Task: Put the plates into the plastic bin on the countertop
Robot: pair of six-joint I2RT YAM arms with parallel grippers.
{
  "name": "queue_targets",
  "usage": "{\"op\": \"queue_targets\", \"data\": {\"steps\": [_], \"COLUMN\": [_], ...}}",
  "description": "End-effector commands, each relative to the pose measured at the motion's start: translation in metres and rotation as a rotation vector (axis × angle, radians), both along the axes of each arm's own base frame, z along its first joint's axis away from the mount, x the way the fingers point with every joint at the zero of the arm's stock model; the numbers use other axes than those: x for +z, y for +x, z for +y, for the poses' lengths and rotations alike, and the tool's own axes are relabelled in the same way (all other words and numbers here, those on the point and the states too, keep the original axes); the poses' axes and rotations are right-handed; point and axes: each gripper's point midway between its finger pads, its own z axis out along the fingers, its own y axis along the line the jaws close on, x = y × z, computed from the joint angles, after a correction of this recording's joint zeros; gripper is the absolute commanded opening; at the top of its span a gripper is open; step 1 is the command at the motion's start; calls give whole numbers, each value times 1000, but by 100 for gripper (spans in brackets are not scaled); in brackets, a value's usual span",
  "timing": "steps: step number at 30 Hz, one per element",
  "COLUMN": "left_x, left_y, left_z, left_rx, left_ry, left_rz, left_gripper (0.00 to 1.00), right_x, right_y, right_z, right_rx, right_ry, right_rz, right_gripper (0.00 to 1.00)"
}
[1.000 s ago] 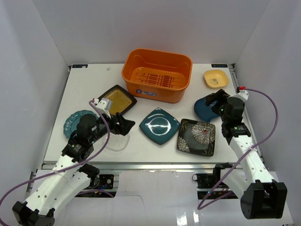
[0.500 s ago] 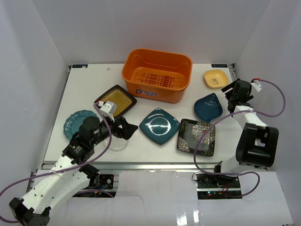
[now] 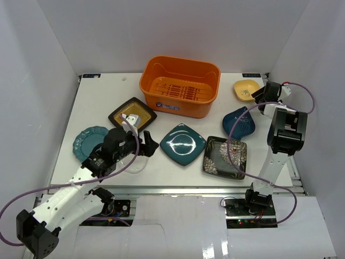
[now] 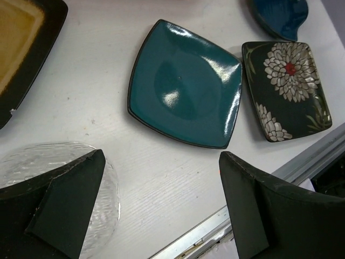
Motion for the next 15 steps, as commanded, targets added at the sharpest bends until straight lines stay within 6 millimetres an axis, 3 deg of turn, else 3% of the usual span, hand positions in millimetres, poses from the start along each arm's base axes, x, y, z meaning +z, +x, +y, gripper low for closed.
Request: {"op": "queue_targets", "data": {"steps": [1,2,3,5,8,10,12,13,15], "left_x": [6,1,-1,-4,-11,-13,-16,-16,-16], "left_y": [10,12,13,17,26,29,33,33,34], "left_z": [2,2,3,6,16,19,22,22,21], "left_rx": [39,42,46,63,115,130,144,145,142], "left_ry": [12,26,32,38,64,74,79,80,75], "left_rz": [0,15,22,33,44,50,58,59,68], "left_gripper": [98,98,98,98,96,95,93,93,91], "right_x": [12,-2,2,-14,-15,-14,2,2,26], "right_y": [34,36,44,50,63,64,66,61,61], "right_z": [4,3,2,5,9,10,9,9,8], "right_rx": [29,27,26,28,46,42,35,27,25], "right_ry": [47,56,59,88,119,126,126,122,108], "right_rz": [-88,-66,-83,-74,-115,-150,-219,-221,-272], "right_gripper": [72,71,69,65,50,33,18,14,8]}}
